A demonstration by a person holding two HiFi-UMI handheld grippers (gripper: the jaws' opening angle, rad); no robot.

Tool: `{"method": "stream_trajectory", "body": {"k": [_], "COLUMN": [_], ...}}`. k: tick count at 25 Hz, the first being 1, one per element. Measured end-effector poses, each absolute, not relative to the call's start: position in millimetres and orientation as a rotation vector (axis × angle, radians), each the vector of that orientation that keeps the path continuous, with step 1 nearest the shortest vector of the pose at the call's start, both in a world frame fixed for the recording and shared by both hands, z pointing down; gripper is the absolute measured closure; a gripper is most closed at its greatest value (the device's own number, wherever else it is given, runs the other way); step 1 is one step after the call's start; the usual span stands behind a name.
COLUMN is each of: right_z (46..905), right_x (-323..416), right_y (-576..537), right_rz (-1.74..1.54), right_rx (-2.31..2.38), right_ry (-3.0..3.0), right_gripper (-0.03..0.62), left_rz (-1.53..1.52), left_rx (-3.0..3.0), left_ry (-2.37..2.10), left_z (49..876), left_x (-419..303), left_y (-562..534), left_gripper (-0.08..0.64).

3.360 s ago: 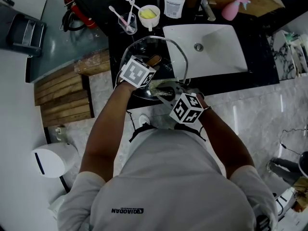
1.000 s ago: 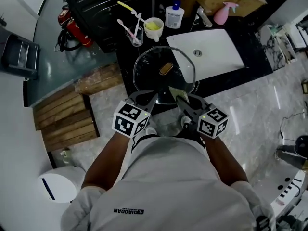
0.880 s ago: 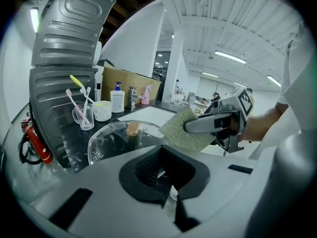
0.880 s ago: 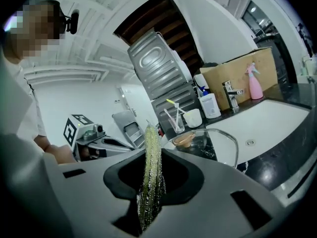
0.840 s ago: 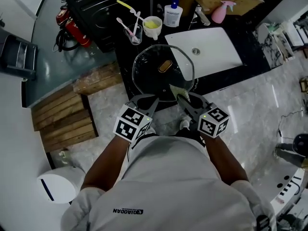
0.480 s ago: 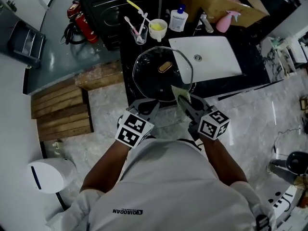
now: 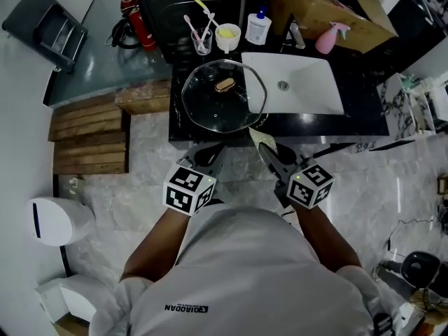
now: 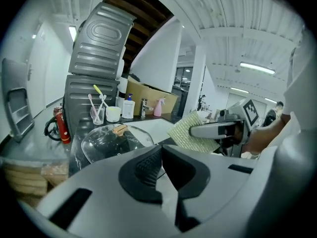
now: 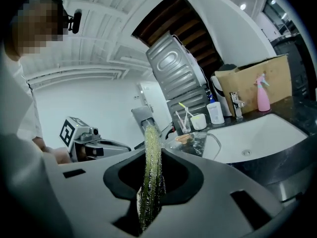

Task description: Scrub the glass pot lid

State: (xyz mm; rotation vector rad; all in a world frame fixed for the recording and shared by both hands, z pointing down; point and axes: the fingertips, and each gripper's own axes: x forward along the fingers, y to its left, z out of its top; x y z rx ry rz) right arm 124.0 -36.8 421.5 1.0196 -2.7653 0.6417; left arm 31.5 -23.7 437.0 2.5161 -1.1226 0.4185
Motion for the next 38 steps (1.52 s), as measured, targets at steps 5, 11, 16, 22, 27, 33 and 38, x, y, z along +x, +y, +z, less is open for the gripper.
{"method": "stream_trajectory", "body": {"k": [5, 11, 16, 22, 27, 33, 38], "right_z": [428.4, 432.6, 432.8, 419.2, 410.8, 401.3, 401.1], "right_x": [148.5, 164.0, 165.8, 153.2, 137.2, 118.2, 114.5], "right_y": [-8.6, 15.2, 21.3, 22.2, 23.5, 36.1, 42.5], "right_rz": [0.589, 0.603, 0.651, 0.599, 0.578, 0.470, 0.503], "right_rx": [0.936, 0.852, 0.840, 0.866, 0.907, 0.937, 1.003], "right_ry": [-2.772, -2.787, -2.787, -2.790, -2.778, -2.769, -2.763], "right_gripper": [0.506, 0.506, 0.506, 0.506, 0.506, 0.506, 0.506], "left_rz": [0.269, 0.348, 0.388, 0.404, 0.429, 0.438, 0.444], "left_rx": [2.352, 2.361, 2.365, 2.396, 2.427, 2.478, 2.495], "left_ry": [-1.133, -1.263, -1.307, -1.321, -1.288, -1.281, -1.253], "left_z": [444.6, 443.7, 437.1, 426.4, 421.2, 408.8, 410.6], "left_x": [54.2, 71.0, 68.7, 53.2, 37.1, 17.6, 14.4], "left_y": [11.6, 46.9, 58.6, 55.5, 53.8, 53.5, 58.7], "left_gripper": [0.545, 0.545, 0.545, 0.545, 0.545, 0.545, 0.545]}}
